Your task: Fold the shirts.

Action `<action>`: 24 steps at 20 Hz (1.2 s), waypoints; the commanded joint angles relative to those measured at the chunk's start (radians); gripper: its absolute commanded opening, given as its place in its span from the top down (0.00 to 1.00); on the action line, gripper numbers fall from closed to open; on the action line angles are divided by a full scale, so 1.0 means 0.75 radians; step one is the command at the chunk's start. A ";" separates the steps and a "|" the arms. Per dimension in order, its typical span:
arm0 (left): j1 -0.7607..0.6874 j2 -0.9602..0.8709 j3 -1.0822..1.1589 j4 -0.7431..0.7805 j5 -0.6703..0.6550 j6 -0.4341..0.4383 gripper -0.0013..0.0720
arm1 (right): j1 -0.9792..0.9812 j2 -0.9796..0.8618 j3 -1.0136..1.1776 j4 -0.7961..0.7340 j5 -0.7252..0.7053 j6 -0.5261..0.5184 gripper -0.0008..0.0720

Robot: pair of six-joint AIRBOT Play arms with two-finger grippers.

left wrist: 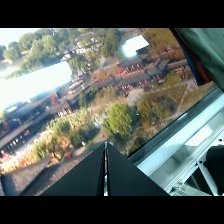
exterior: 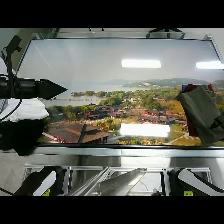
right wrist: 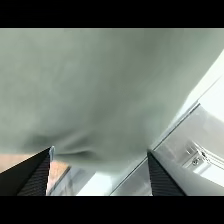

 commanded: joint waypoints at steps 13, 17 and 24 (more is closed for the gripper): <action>-0.001 0.157 -0.147 0.074 0.018 -0.132 0.96 | 0.648 0.244 0.445 0.494 0.066 -0.190 0.96; -0.003 0.452 -0.638 0.069 -0.007 -0.196 0.96 | 1.046 0.517 -0.099 0.495 -0.162 -0.212 0.96; -0.001 0.831 -1.149 0.069 0.004 -0.327 0.96 | 1.290 0.667 -0.598 0.516 -0.315 -0.211 0.96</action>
